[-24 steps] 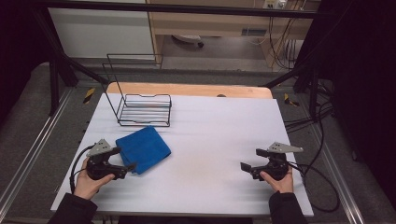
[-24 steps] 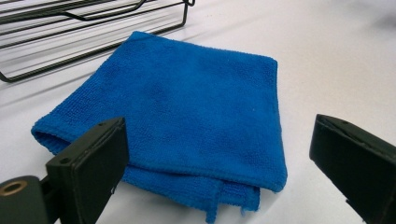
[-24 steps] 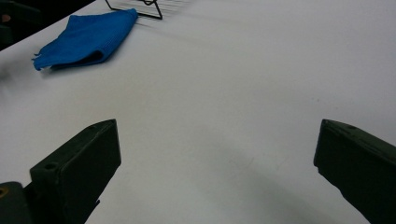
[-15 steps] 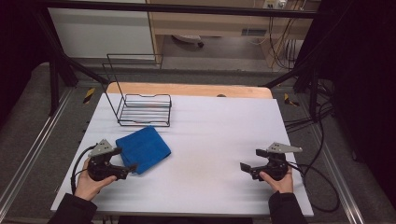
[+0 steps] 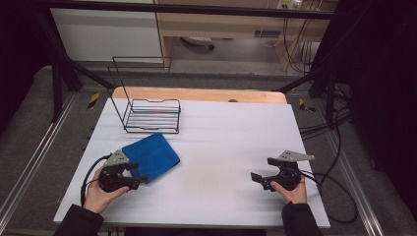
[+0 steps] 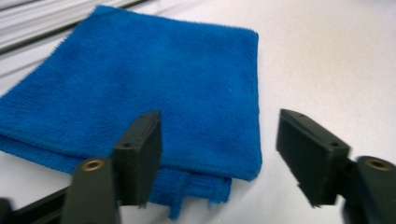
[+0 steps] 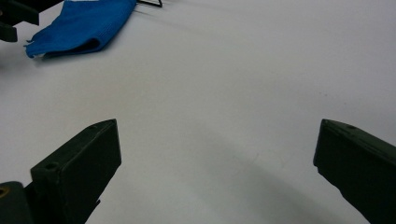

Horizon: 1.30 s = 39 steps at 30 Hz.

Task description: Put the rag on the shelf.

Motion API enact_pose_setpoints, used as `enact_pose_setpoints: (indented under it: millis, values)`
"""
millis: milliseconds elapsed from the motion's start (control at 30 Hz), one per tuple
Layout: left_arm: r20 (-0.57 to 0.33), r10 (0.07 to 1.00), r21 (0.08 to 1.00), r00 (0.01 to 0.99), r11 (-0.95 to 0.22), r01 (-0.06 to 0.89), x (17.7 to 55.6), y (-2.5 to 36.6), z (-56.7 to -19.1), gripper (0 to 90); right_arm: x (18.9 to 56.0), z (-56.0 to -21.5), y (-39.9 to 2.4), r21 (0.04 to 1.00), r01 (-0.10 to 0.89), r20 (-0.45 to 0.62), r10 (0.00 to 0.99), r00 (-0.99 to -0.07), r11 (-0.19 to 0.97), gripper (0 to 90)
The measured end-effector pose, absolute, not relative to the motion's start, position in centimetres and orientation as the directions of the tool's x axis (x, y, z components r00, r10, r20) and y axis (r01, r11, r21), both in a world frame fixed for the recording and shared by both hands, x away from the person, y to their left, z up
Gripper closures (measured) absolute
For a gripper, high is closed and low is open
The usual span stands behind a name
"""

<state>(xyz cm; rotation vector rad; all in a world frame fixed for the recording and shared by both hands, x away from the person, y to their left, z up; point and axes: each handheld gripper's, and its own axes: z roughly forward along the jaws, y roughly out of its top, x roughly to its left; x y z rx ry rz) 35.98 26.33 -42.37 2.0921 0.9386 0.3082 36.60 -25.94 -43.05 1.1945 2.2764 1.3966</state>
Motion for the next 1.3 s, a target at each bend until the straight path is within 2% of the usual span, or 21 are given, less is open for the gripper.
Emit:
enact_pose_setpoints:
  millis: [333,700,933,1300]
  values:
    - [-0.072,0.699,0.699,0.711,-0.474,0.536,36.0,25.1,-43.4,50.6,36.6,-43.2,-25.8,0.817,0.529,0.215,0.730,-0.649,0.229,1.6]
    - [-0.045,0.718,0.676,0.694,-0.490,0.551,36.4,24.5,-44.3,57.9,36.7,-43.2,-25.8,0.814,0.533,0.215,0.732,-0.647,0.232,1.6]
    - [-0.017,0.721,0.672,0.692,-0.504,0.542,36.5,24.4,-44.4,66.8,36.7,-43.2,-25.9,0.816,0.529,0.213,0.731,-0.648,0.232,1.6]
    - [-0.037,0.721,0.653,0.692,-0.507,0.563,36.9,24.0,-44.2,81.7,36.7,-43.2,-25.9,0.818,0.528,0.212,0.731,-0.648,0.231,1.7]
